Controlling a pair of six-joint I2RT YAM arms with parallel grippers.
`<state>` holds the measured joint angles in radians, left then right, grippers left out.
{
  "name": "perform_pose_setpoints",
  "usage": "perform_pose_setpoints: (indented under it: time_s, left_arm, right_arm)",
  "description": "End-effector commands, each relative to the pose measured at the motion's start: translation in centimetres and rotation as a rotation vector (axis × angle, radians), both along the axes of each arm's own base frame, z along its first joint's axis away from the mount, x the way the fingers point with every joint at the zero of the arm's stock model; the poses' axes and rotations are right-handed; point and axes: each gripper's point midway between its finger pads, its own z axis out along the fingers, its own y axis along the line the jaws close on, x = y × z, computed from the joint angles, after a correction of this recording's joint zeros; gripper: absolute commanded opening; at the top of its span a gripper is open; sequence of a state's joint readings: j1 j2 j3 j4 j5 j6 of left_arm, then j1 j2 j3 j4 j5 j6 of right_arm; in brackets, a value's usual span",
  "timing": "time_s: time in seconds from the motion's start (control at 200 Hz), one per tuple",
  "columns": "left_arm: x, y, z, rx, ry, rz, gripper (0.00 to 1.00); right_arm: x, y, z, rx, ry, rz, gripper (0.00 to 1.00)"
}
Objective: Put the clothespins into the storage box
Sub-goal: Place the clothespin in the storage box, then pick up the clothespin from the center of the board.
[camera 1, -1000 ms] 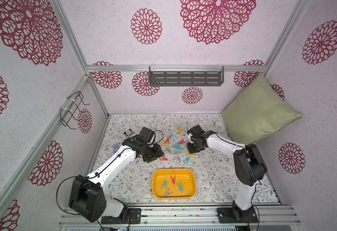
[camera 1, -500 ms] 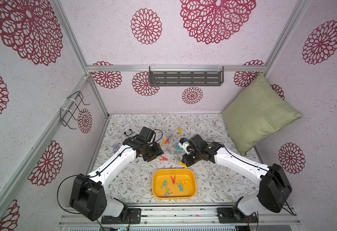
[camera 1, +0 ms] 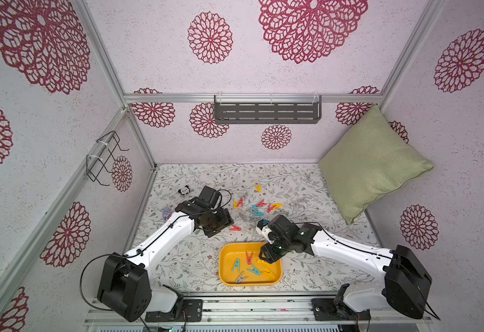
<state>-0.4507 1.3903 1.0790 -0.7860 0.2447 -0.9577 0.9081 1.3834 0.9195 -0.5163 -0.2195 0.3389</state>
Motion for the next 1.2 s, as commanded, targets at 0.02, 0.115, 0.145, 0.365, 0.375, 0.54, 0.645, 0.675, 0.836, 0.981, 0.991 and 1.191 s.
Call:
perform_pose_setpoints:
  time_s: [0.02,0.115,0.145,0.365,0.375,0.54,0.645,0.675,0.836,0.981,0.991,1.191]
  left_arm:
    - [0.5,0.8,1.3,0.006,-0.062,0.021,0.75]
    - [0.4,1.3,1.8,0.023,-0.089,0.03,0.77]
    - [0.4,1.6,2.0,0.026,-0.099,0.034,0.97]
    - [0.4,2.5,3.3,0.026,-0.157,0.051,0.97]
    - [0.4,2.6,3.4,0.027,-0.158,0.051,0.97]
    - [0.2,3.2,3.4,0.048,-0.16,0.047,0.97]
    - [0.1,3.6,3.3,0.068,-0.158,0.042,0.97]
    - [0.1,3.8,3.2,0.073,-0.156,0.042,0.97]
    - [0.1,4.2,2.7,0.084,-0.143,0.032,0.97]
    - [0.3,4.4,2.2,0.084,-0.123,0.024,0.97]
    - [0.4,4.4,2.2,0.084,-0.124,0.024,0.97]
    - [0.9,4.7,1.6,0.069,-0.108,0.02,0.97]
  right_arm:
    - [3.3,0.2,3.2,0.022,-0.134,-0.102,0.53]
    - [5.3,-0.6,3.6,-0.002,-0.159,-0.182,0.52]
    - [5.9,-0.8,3.7,-0.006,-0.163,-0.203,0.52]
    - [9.7,-2.6,3.5,-0.057,-0.153,-0.374,0.5]
    - [9.9,-2.7,3.4,-0.06,-0.151,-0.381,0.49]
    - [12.1,-4.0,1.2,-0.119,-0.081,-0.5,0.54]
    - [12.7,-4.2,-0.8,-0.155,-0.036,-0.534,0.58]
    - [12.9,-4.2,-1.4,-0.16,-0.022,-0.544,0.58]
    - [13.9,-3.9,-4.1,-0.157,0.041,-0.598,0.58]
    - [14.9,-3.7,-5.5,-0.158,0.068,-0.637,0.59]
    - [15.0,-3.6,-5.6,-0.158,0.07,-0.638,0.59]
    - [16.0,-2.7,-6.3,-0.139,0.092,-0.641,0.6]
